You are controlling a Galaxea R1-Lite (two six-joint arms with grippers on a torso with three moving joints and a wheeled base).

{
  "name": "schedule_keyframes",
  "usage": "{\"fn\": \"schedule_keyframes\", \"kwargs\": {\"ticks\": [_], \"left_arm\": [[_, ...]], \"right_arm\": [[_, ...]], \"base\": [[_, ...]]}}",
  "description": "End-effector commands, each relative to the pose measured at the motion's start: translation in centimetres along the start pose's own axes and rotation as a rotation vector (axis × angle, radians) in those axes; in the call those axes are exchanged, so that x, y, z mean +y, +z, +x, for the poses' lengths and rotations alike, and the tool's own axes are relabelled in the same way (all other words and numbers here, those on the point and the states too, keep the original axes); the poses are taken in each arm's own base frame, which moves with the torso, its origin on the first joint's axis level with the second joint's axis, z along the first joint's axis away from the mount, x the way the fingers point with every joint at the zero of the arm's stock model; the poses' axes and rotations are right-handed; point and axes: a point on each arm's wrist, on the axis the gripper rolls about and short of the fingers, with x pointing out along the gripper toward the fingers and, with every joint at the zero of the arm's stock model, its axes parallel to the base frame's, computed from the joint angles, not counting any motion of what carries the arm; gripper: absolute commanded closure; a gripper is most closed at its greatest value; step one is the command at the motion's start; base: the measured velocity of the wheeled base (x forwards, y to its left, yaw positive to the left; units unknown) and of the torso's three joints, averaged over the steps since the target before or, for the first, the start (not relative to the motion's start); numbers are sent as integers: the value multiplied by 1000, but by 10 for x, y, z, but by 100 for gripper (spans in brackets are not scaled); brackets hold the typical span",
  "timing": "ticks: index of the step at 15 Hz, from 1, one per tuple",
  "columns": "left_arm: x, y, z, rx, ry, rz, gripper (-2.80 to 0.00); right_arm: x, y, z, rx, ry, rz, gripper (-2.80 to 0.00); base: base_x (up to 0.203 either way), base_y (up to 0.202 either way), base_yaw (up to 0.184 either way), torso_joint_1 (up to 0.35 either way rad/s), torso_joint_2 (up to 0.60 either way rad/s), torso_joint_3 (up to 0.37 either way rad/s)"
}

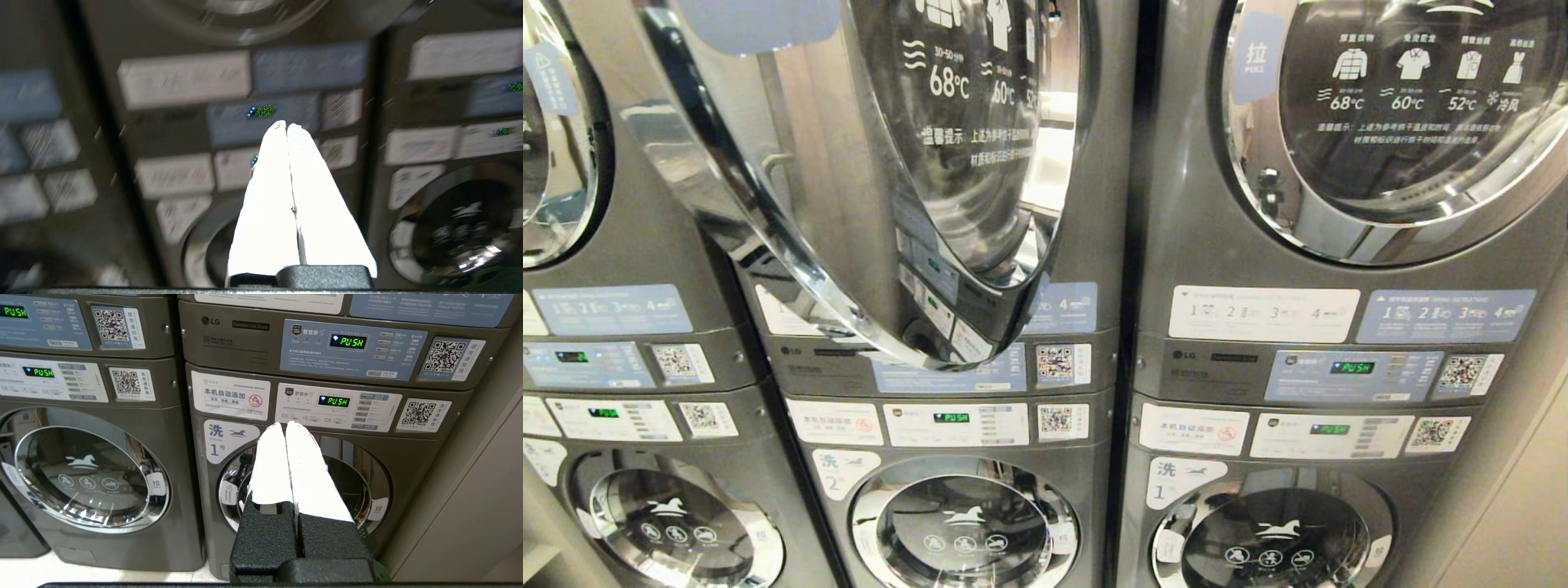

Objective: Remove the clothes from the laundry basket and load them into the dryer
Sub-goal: Close the dryer

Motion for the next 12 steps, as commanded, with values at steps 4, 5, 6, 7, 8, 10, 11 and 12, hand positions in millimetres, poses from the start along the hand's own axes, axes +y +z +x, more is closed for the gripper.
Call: {"fn": "schedule_keyframes", "kwargs": {"ticks": [4, 5, 6, 7, 8, 10, 11, 12], "left_arm": [[14, 164, 60, -129, -384, -9, 0], [18, 199, 78, -172, -486, -23, 0], [20, 224, 100, -193, -617, -54, 0], [18, 240, 119, -205, -759, -92, 0], [11, 250, 139, -199, -885, -129, 0], [-7, 256, 164, -165, -1077, -185, 0], [-15, 253, 176, -141, -1118, -191, 0], [-20, 250, 186, -133, -1128, -171, 0]], "right_arm": [[0, 0, 0, -2, 1, 0, 0], [0, 0, 0, -1, 1, -3, 0], [0, 0, 0, -1, 1, -3, 0], [0, 0, 0, -1, 1, -3, 0], [0, 0, 0, -1, 1, -1, 0], [0, 0, 0, -1, 1, -3, 0], [0, 0, 0, -1, 1, -3, 0], [0, 0, 0, -1, 1, -3, 0]], "base": [[0, 0, 0, 0, 0, 0], [0, 0, 0, 0, 0, 0], [0, 0, 0, 0, 0, 0], [0, 0, 0, 0, 0, 0], [0, 0, 0, 0, 0, 0], [0, 0, 0, 0, 0, 0], [0, 0, 0, 0, 0, 0], [0, 0, 0, 0, 0, 0]]}}
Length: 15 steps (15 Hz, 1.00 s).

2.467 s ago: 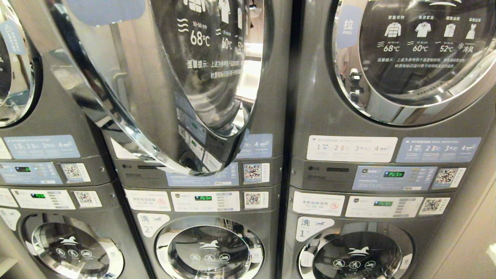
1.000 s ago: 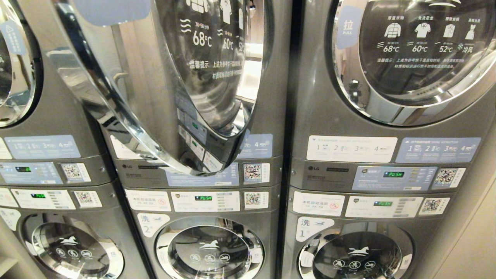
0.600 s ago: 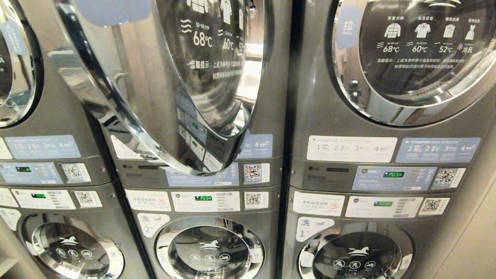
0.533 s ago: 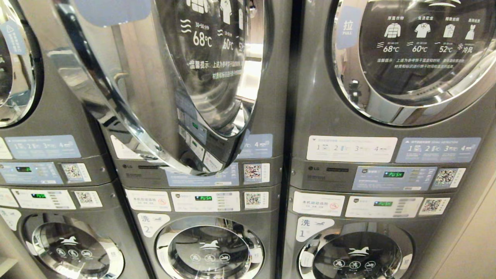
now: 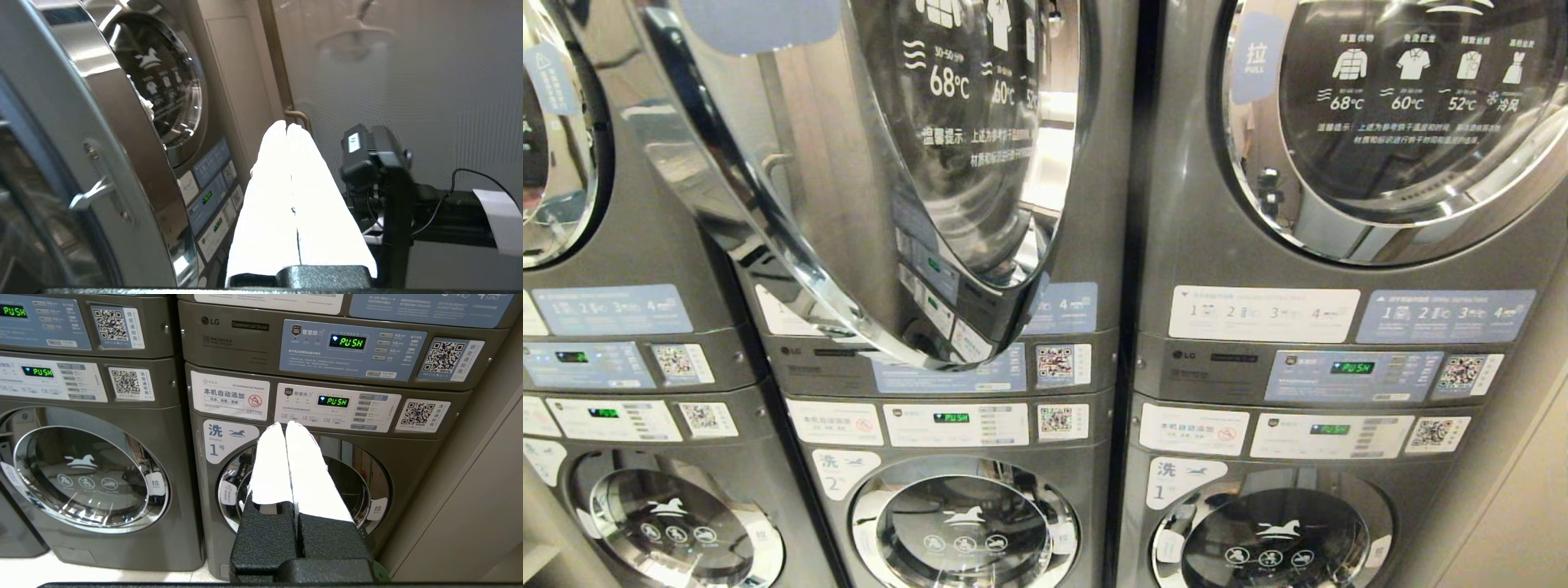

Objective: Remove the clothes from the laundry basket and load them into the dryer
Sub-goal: Close the dryer

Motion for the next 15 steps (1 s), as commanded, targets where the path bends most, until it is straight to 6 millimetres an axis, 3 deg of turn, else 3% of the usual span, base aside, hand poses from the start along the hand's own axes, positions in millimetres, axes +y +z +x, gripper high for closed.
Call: {"fn": "schedule_keyframes", "kwargs": {"ticks": [1, 8, 11, 15], "left_arm": [[26, -21, 33, 66, -30, -45, 0], [38, -27, 34, 135, 412, 132, 0], [21, -17, 11, 171, 502, 203, 0], [5, -11, -18, 234, 782, 247, 0]], "right_arm": [[0, 0, 0, 0, 1, -1, 0], [0, 0, 0, -1, 1, -1, 0], [0, 0, 0, -1, 2, -1, 0], [0, 0, 0, -1, 2, -1, 0]], "base": [[0, 0, 0, 0, 0, 0], [0, 0, 0, 0, 0, 0], [0, 0, 0, 0, 0, 0], [0, 0, 0, 0, 0, 0]]}}
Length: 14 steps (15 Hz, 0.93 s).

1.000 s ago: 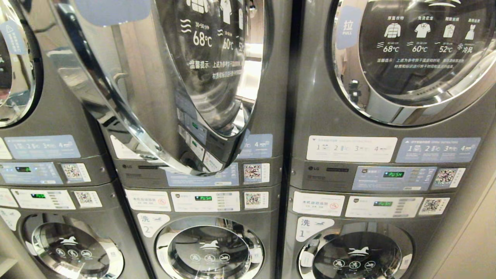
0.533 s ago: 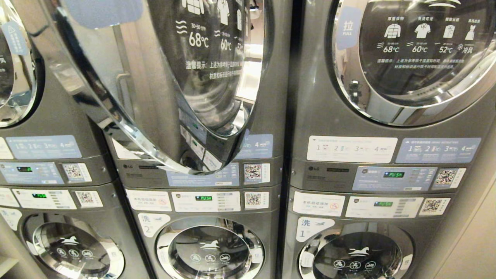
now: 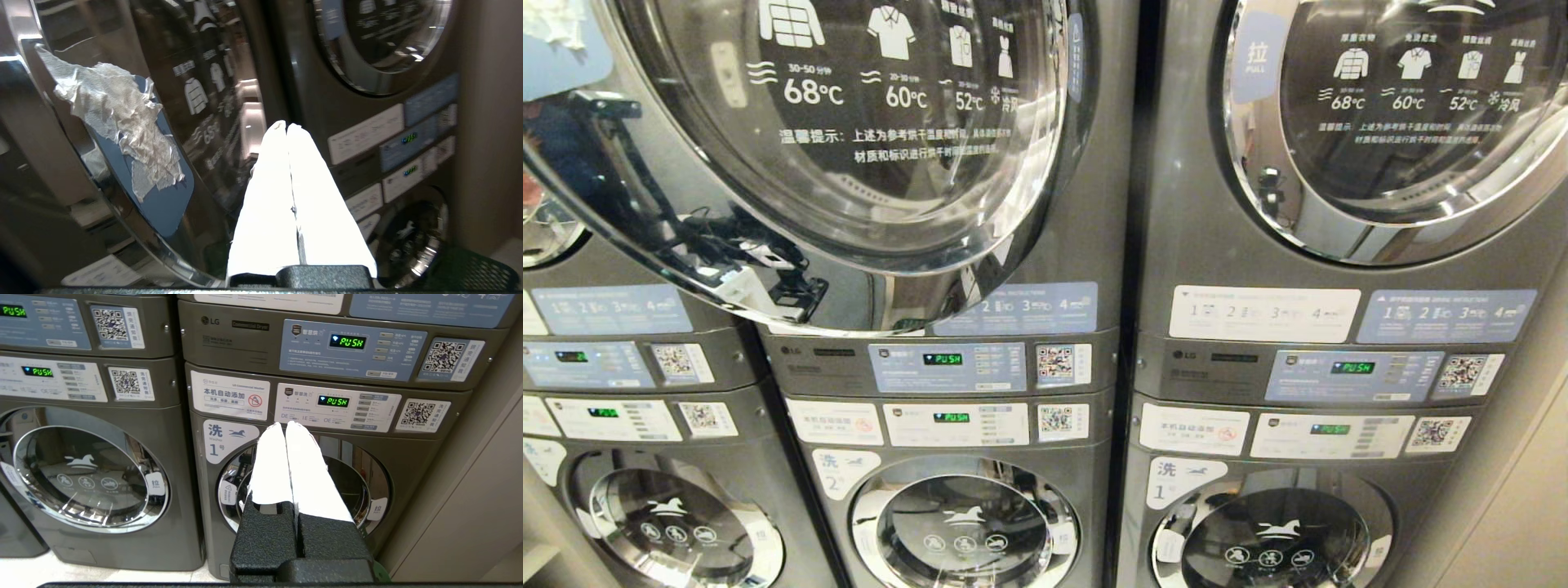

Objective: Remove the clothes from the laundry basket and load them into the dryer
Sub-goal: Close the dryer

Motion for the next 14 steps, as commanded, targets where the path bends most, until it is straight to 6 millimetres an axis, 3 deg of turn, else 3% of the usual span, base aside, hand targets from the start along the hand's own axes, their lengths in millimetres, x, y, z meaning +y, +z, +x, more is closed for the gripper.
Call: {"fn": "schedule_keyframes", "kwargs": {"ticks": [1, 4, 9, 14], "left_arm": [[5, 4, -16, -6, 127, -2, 0], [13, 5, -12, 27, 397, -47, 0], [40, -23, 64, 55, 690, -192, 0], [68, -47, 99, 61, 800, -178, 0]], "right_arm": [[0, 0, 0, -1, 1, 0, 0], [0, 0, 0, -1, 1, 2, 0], [0, 0, 0, -1, -2, 11, 0], [0, 0, 0, -1, -2, 14, 0]], "base": [[0, 0, 0, 0, 0, 0], [0, 0, 0, 0, 0, 0], [0, 0, 0, 0, 0, 0], [0, 0, 0, 0, 0, 0]]}}
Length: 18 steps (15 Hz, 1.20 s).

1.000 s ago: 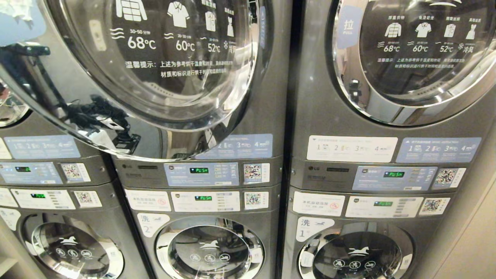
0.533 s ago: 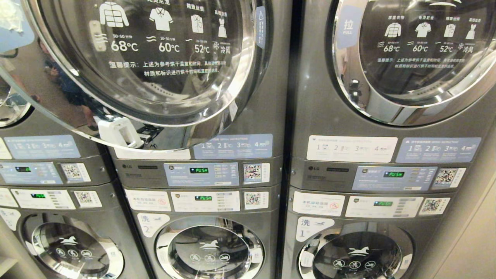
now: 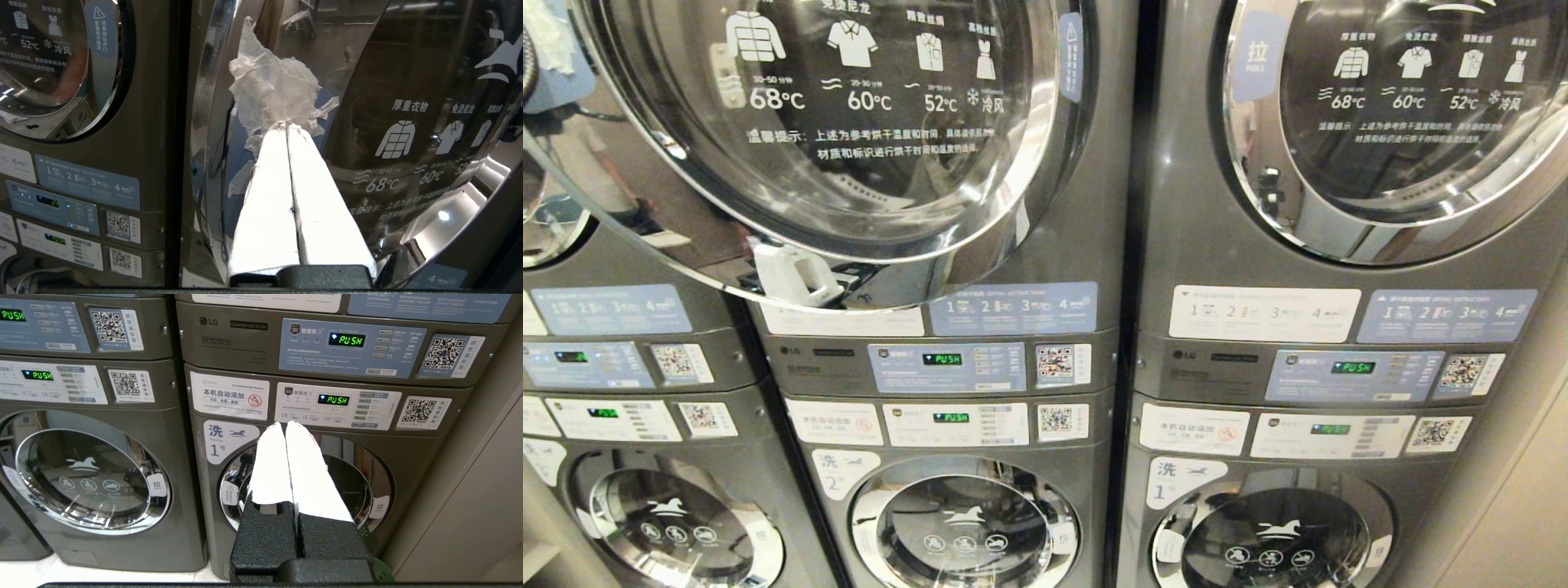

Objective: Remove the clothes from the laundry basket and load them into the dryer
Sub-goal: Close the dryer

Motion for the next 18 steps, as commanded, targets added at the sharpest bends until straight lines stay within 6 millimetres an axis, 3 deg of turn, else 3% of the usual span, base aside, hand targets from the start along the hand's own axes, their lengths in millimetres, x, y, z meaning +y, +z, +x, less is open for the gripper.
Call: {"fn": "schedule_keyframes", "kwargs": {"ticks": [1, 6, 10, 18], "left_arm": [[-3, -16, 23, 34, 16, 27, 0], [10, -37, 61, 39, -2, 56, 0], [30, -59, 106, 50, -6, 82, 0], [47, -115, 202, -15, -190, 90, 0]], "right_arm": [[0, 0, 0, -2, 3, -2, 0], [0, 0, 0, 0, 1, -2, 0], [0, 0, 0, -2, 2, -4, 0], [0, 0, 0, -2, 2, -2, 0]], "base": [[0, 0, 0, 0, 0, 0], [0, 0, 0, 0, 0, 0], [0, 0, 0, 0, 0, 0], [0, 0, 0, 0, 0, 0]]}}
